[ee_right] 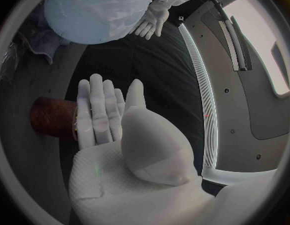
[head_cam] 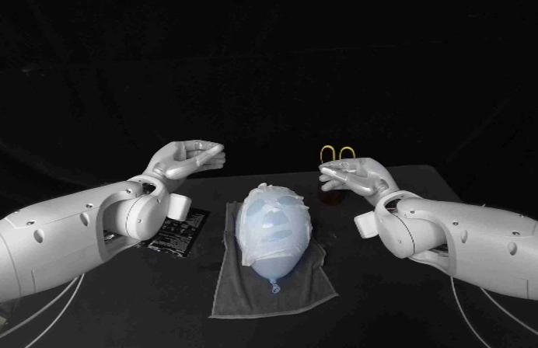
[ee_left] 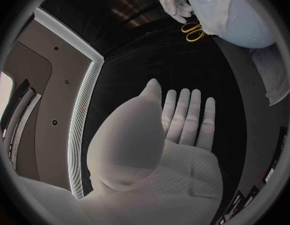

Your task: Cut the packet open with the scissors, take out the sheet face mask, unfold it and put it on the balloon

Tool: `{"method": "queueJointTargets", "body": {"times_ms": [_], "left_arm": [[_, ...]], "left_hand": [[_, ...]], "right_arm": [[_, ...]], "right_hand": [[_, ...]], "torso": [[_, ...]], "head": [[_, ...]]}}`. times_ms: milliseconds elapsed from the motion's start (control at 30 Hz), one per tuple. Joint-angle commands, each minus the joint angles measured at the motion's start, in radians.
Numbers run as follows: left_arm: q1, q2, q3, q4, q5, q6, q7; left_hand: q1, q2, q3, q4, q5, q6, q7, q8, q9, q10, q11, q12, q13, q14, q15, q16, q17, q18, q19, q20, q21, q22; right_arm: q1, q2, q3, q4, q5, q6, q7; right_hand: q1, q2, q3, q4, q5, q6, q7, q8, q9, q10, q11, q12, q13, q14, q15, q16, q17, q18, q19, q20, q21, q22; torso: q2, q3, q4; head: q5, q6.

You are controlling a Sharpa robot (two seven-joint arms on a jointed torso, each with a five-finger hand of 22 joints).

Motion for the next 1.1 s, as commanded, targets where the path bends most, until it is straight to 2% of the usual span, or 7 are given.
{"method": "queueJointTargets", "body": {"times_ms": [33, 267, 300, 633, 667, 733, 1100], "left_arm": [[-0.003, 0.018, 0.001, -0.019, 0.111, -0.019, 0.113], [-0.008, 0.047, 0.002, -0.038, 0.158, -0.051, 0.127], [-0.007, 0.04, 0.0, -0.036, 0.091, -0.022, 0.069], [-0.04, 0.047, 0.016, 0.022, 0.089, -0.153, 0.08], [-0.046, 0.048, 0.019, 0.032, 0.088, -0.176, 0.082], [-0.06, 0.051, 0.026, 0.056, 0.087, -0.229, 0.086], [-0.125, 0.064, 0.057, 0.171, 0.083, -0.484, 0.108]], "left_hand": [[-0.023, 0.003, -0.01, 0.0, -0.005, 0.002, 0.027, -0.019, -0.01, -0.003, 0.006, -0.028, -0.002, -0.015, 0.007, -0.021, -0.009, 0.015, -0.019, 0.001, -0.016, -0.016], [-0.051, 0.008, -0.033, -0.001, -0.004, 0.007, 0.03, -0.05, -0.023, 0.001, 0.014, -0.079, 0.0, -0.035, 0.017, -0.052, -0.022, -0.007, -0.154, 0.003, -0.073, -0.078], [-0.5, 0.057, -0.047, -0.291, -0.052, -0.758, -0.198, -0.47, -0.19, -0.905, -0.186, -0.281, -0.063, -0.821, -0.17, -0.243, -0.208, -0.083, -0.59, -0.29, -0.193, -0.253], [-0.857, 0.057, -0.047, -0.291, -0.052, -0.758, -0.198, -0.47, -0.19, -0.905, -0.186, -0.281, -0.063, -0.821, -0.17, -0.243, -0.208, -0.083, -0.59, -0.29, -0.193, -0.253], [-1.565, 0.057, -0.047, -0.291, -0.052, -0.758, -0.198, -0.47, -0.19, -0.905, -0.186, -0.281, -0.063, -0.821, -0.17, -0.243, -0.208, -0.083, -0.59, -0.29, -0.193, -0.253], [-1.565, 0.057, -0.047, -0.291, -0.052, -0.758, -0.198, -0.47, -0.19, -0.905, -0.186, -0.281, -0.063, -0.821, -0.17, -0.243, -0.208, -0.083, -0.59, -0.29, -0.193, -0.253], [-1.565, 0.057, -0.047, -0.291, -0.052, -0.758, -0.198, -0.47, -0.19, -0.905, -0.186, -0.281, -0.063, -0.821, -0.17, -0.243, -0.208, -0.083, -0.59, -0.29, -0.193, -0.253]], "right_arm": [[0.0, 0.017, 0.001, -0.029, 0.048, 0.075, 0.061], [-0.001, 0.047, 0.003, -0.072, 0.075, 0.094, 0.078], [-0.001, 0.041, 0.002, -0.066, 0.041, 0.04, 0.034], [-0.051, 0.051, 0.079, 0.015, 0.111, -0.09, 0.066], [-0.059, 0.052, 0.093, 0.029, 0.123, -0.112, 0.072], [-0.075, 0.056, 0.117, 0.055, 0.146, -0.153, 0.082], [-0.108, 0.062, 0.168, 0.108, 0.192, -0.239, 0.104]], "right_hand": [[0.001, 0.005, -0.028, -0.01, 0.0, -0.001, 0.009, -0.009, -0.006, -0.002, 0.012, -0.019, -0.026, -0.022, 0.009, -0.036, -0.017, 0.011, -0.016, 0.01, -0.022, -0.021], [-0.021, 0.006, -0.028, -0.016, 0.0, -0.006, 0.016, -0.023, -0.017, -0.007, 0.023, -0.051, -0.068, -0.063, 0.025, -0.103, -0.054, 0.014, -0.016, 0.025, -0.049, -0.06], [-0.499, -0.243, 0.435, -0.191, -0.049, -0.916, -0.202, -0.164, -0.338, -0.333, -0.138, -0.167, -0.179, -1.054, -0.101, -0.385, -0.36, -0.169, -0.936, -0.216, -0.131, -0.441], [-0.881, -0.243, 0.435, -0.191, -0.049, -0.916, -0.202, -0.164, -0.338, -1.093, -0.138, -0.167, -0.179, -1.054, -0.101, -0.385, -0.36, -0.169, -0.936, -0.216, -0.131, -0.441], [-0.901, -0.243, 0.435, -0.191, -0.049, -0.916, -0.202, -0.164, -0.338, -1.093, -0.138, -0.167, -0.179, -1.054, -0.101, -0.385, -0.36, -0.169, -0.936, -0.216, -0.131, -0.441], [-1.638, -0.243, 0.435, -0.191, -0.049, -0.916, -0.202, -0.164, -0.338, -1.093, -0.138, -0.167, -0.179, -1.054, -0.101, -0.385, -0.36, -0.169, -0.936, -0.216, -0.131, -0.441], [-1.638, -0.243, 0.435, -0.191, -0.049, -0.916, -0.202, -0.164, -0.338, -1.093, -0.138, -0.167, -0.179, -1.054, -0.101, -0.385, -0.36, -0.169, -0.936, -0.216, -0.131, -0.441]], "torso": [[-0.005, -0.001, -0.0005], [-0.001, 0.0012, -0.0011], [-0.004, -0.0008, -0.0004], [-0.014, -0.0389, 0.0213], [-0.015, -0.0408, 0.0224], [-0.015, -0.0424, 0.0233], [-0.015, -0.0424, 0.0233]], "head": [[0.004, 0.025], [0.012, 0.053], [0.008, 0.041], [0.022, 0.088], [0.022, 0.091], [0.023, 0.092], [0.023, 0.092]]}}
